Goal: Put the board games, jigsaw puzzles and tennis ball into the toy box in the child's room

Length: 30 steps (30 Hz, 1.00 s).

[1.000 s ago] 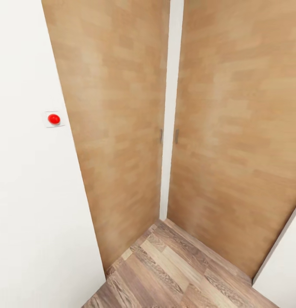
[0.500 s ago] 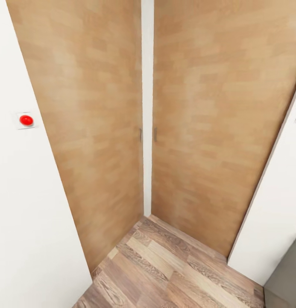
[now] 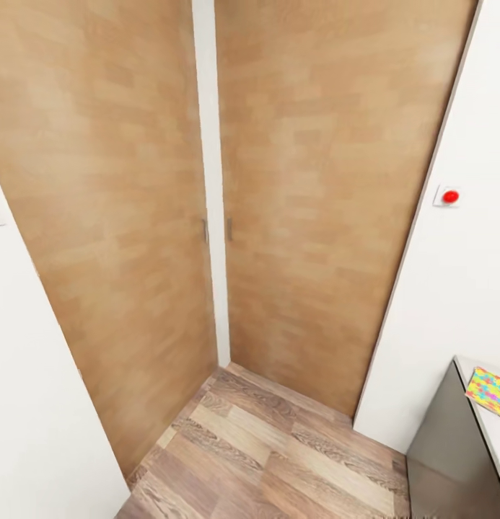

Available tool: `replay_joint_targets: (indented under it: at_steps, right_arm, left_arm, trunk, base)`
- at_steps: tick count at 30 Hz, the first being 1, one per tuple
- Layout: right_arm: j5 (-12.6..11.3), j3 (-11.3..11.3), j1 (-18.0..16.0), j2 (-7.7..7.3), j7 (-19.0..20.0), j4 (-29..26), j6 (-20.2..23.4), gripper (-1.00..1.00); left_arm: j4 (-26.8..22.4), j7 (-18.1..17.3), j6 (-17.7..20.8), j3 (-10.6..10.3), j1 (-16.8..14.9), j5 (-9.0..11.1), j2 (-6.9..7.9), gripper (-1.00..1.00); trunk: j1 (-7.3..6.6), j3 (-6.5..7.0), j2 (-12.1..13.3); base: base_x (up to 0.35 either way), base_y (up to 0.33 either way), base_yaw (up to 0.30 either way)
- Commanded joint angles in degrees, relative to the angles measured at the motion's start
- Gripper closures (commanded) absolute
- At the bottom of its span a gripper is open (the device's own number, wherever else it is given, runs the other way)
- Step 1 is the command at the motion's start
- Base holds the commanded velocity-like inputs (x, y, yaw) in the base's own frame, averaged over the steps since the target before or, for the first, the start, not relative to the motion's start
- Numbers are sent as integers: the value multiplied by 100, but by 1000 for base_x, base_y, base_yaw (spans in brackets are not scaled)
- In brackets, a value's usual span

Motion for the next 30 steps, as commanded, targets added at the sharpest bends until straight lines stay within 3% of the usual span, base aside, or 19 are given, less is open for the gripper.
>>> replay_joint_targets:
  at_steps: [1,30]
  right_arm:
    - [-60,11,-4,1,-11,-3,1,-100]
    - [-60,11,-2,19,-22,-3,-8,-100]
  left_arm:
    - [1,6,-9,-6,-3,0,0,-100]
    - [1,15,39,3,-3,12,0,-100]
  trunk:
    - [-21,10,35]
    - [-658,530,1198]
  base:
    - [0,0,-288]
    - [0,0,-288]
